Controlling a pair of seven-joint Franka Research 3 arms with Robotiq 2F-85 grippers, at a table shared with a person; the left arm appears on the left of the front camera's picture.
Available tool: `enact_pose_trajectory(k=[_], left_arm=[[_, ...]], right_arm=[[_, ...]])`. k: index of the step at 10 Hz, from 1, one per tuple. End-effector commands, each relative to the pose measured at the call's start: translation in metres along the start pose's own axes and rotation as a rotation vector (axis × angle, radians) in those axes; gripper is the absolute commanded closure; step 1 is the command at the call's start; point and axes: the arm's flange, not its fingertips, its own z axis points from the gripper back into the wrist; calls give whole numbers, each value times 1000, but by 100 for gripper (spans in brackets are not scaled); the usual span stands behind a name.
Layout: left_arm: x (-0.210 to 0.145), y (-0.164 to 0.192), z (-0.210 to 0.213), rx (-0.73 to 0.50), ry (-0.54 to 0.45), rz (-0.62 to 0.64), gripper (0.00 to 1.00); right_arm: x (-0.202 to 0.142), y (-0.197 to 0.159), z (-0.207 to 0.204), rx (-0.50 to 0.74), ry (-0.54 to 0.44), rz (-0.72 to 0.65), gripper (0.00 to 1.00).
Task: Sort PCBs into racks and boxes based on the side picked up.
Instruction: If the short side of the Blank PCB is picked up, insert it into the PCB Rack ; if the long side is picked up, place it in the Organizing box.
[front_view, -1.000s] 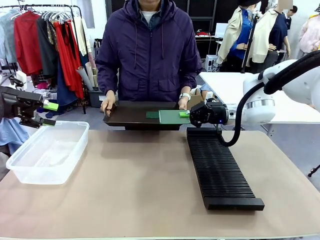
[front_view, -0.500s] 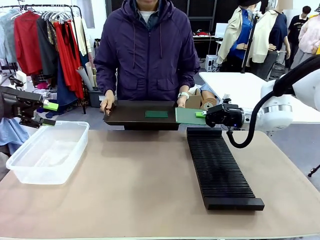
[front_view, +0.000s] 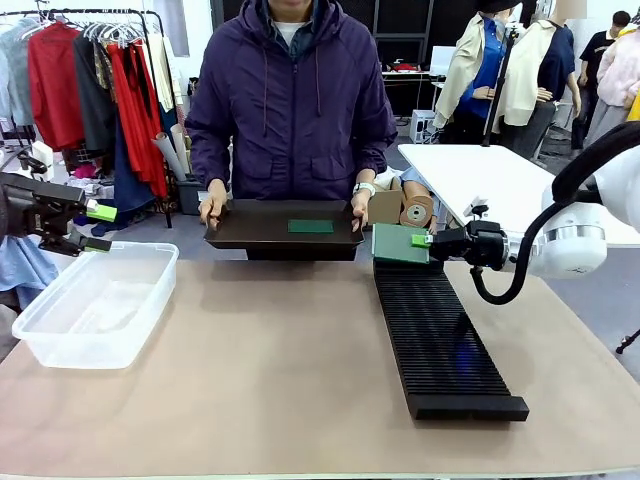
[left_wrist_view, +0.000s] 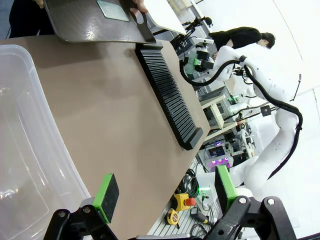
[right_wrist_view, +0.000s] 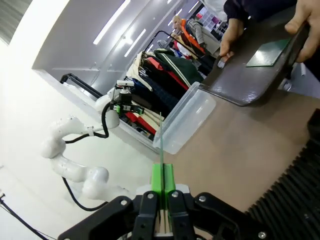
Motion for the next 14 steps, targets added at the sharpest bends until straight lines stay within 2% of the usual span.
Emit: enact_pose_trajectory(k=[1, 2, 9, 13, 14], left_arm=[[0, -1, 1, 1, -1, 0, 0], [0, -1, 1, 1, -1, 0, 0], [0, -1, 1, 1, -1, 0, 0], [0, -1, 1, 1, -1, 0, 0], [0, -1, 1, 1, -1, 0, 0]], right_arm=[[6, -1, 6, -60, 17, 119, 100], [7, 2, 11, -52, 19, 168, 100], [1, 14, 29, -206, 41, 446, 100], [-10, 0, 36, -250, -13, 616, 100], [-12, -3, 37, -242, -25, 617, 100]])
